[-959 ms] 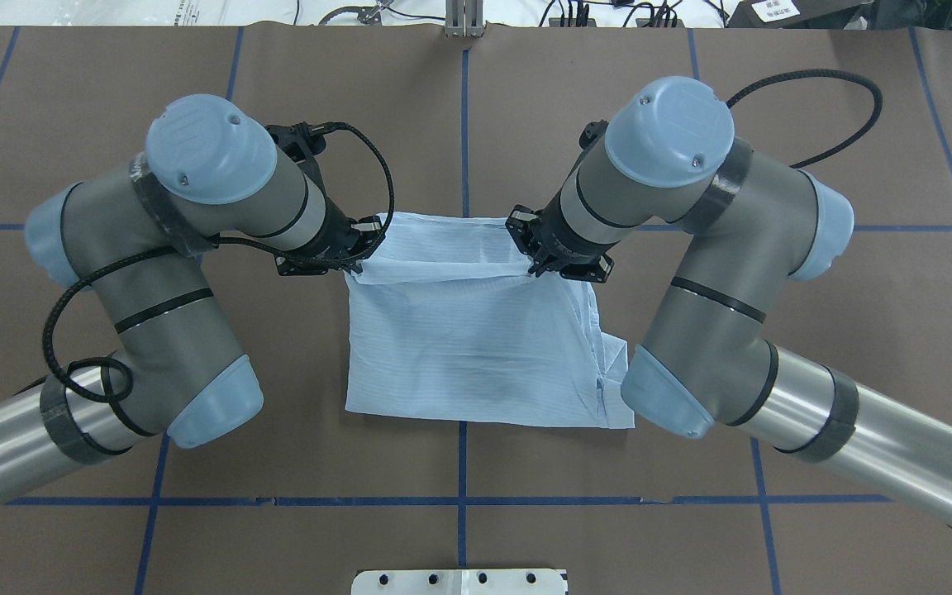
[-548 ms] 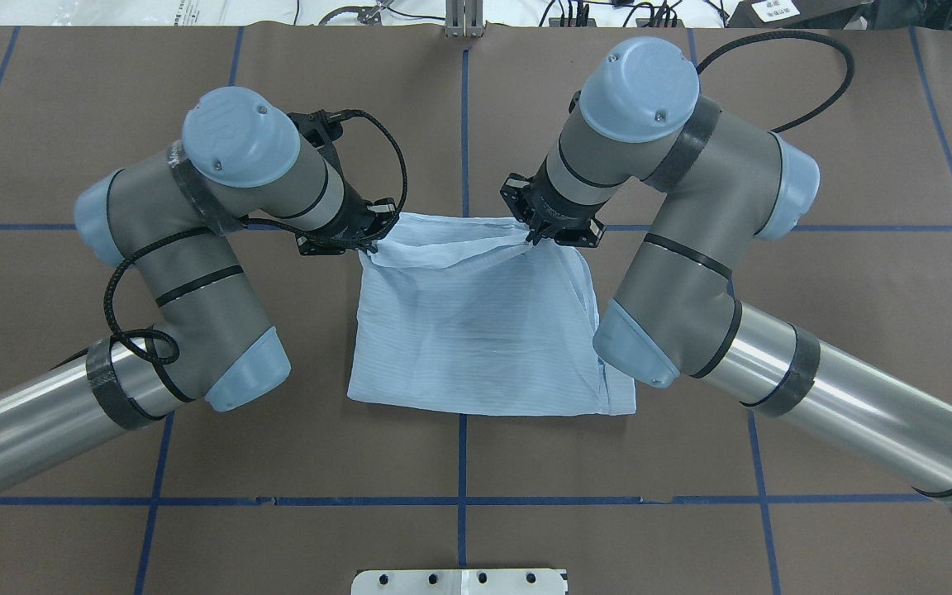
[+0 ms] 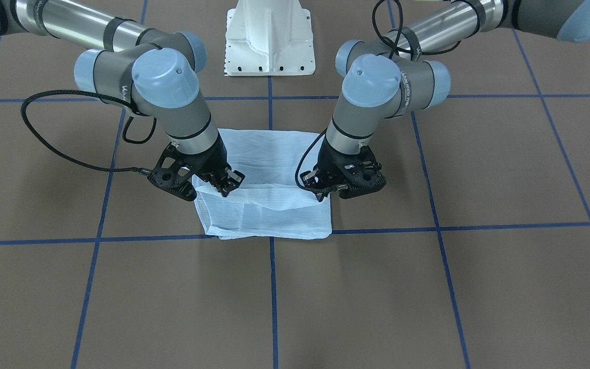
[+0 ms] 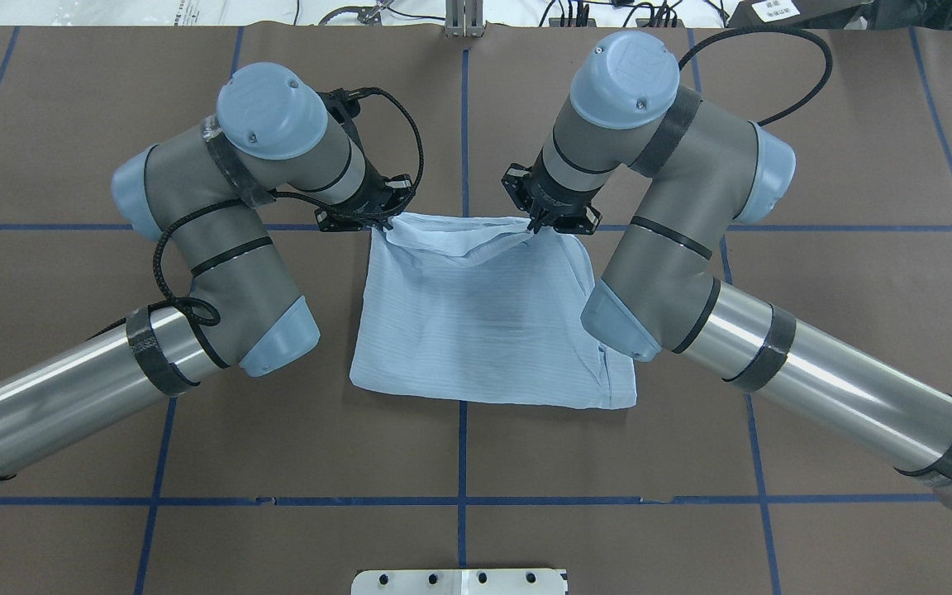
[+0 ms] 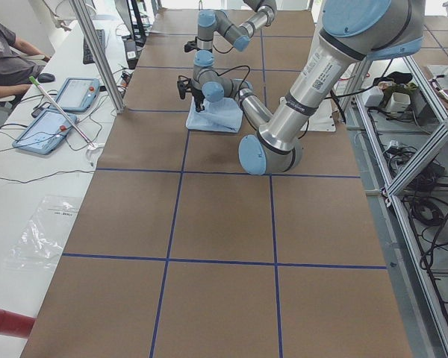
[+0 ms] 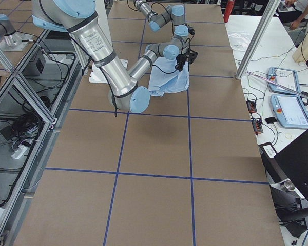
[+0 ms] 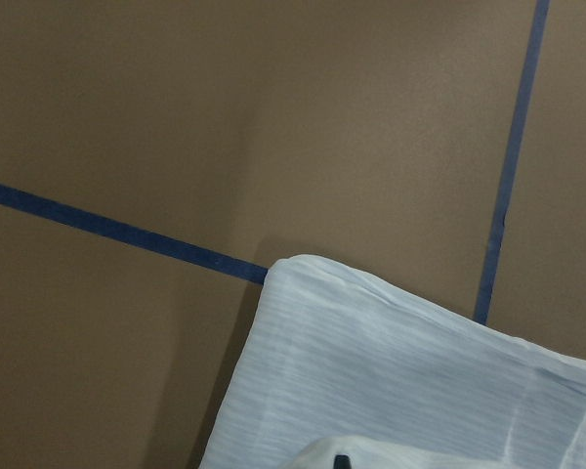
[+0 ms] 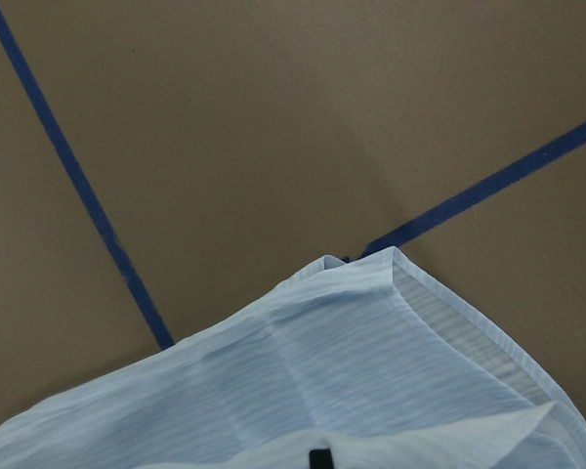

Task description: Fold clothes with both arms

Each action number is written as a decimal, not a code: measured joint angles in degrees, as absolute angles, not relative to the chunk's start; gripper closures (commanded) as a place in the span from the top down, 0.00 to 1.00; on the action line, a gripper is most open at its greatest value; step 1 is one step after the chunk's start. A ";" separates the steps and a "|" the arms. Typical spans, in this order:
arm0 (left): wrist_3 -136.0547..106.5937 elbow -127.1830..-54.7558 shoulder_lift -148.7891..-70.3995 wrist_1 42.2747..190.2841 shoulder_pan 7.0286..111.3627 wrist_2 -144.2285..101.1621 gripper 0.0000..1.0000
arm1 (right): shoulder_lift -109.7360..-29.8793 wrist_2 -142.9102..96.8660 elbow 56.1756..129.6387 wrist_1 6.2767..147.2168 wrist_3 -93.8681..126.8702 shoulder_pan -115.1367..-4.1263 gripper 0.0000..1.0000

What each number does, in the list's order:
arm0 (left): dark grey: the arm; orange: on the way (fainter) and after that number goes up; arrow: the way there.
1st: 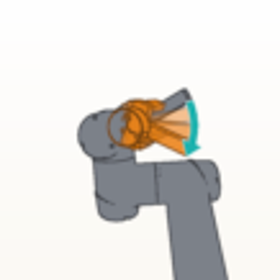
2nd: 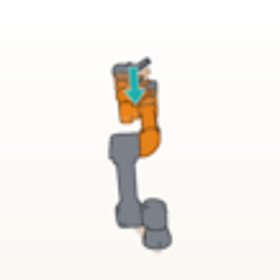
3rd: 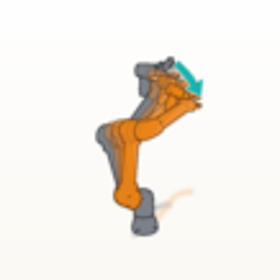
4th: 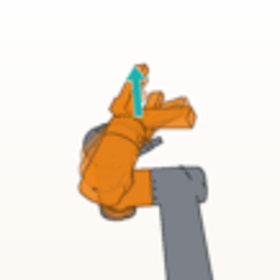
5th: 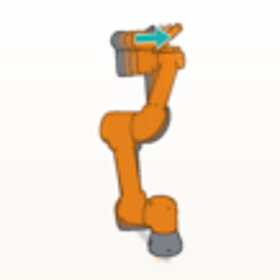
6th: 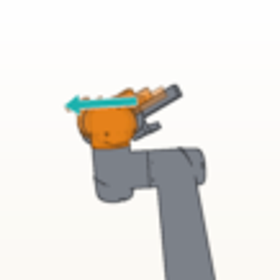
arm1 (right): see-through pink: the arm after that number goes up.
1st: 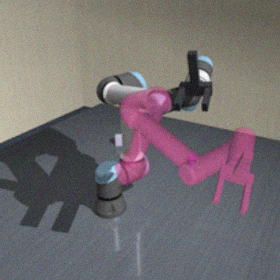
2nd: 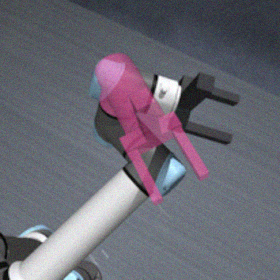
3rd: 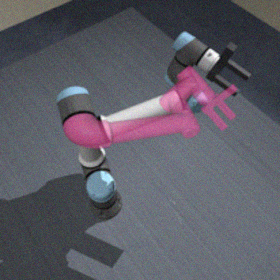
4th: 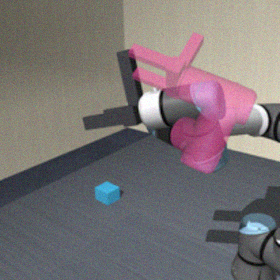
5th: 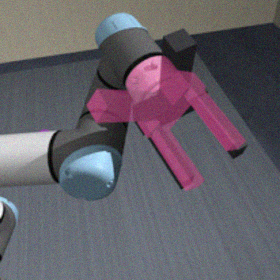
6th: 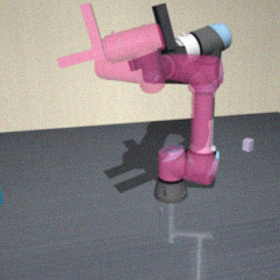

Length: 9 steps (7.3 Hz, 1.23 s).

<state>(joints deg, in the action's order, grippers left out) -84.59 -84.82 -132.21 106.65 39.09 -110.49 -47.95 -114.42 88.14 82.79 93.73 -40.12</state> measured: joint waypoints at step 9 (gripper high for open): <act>-79.37 -85.13 -129.72 108.00 43.68 -113.14 1.00 | -47.91 -115.58 84.15 76.45 89.87 -43.16 1.00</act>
